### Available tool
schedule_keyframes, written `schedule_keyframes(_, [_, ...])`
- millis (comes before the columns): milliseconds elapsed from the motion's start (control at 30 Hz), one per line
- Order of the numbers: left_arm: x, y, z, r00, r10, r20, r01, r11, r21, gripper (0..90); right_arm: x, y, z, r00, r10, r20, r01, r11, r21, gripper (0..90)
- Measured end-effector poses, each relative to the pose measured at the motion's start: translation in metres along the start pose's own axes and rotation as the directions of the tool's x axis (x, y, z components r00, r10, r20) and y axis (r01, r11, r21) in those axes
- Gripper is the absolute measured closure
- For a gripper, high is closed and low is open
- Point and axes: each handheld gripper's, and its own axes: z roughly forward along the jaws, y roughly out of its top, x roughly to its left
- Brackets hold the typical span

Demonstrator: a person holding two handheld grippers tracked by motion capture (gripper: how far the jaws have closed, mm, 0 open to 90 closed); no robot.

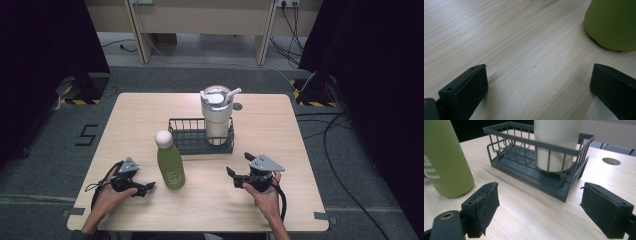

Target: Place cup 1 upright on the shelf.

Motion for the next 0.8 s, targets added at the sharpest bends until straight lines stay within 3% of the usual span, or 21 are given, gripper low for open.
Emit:
schedule_keyframes(333, [0.000,0.000,0.000,1.0000,0.000,0.000,0.000,1.0000,0.000,0.8,0.004,-0.008,-0.003,0.9999,-0.005,0.016,0.004,0.998,0.067,15.5])
schedule_keyframes(800, [0.000,0.000,0.000,1.0000,0.000,0.002,0.000,1.0000,0.002,0.8,-0.001,-0.032,-0.015,0.9977,0.041,0.053,-0.048,0.989,0.138,17.1])
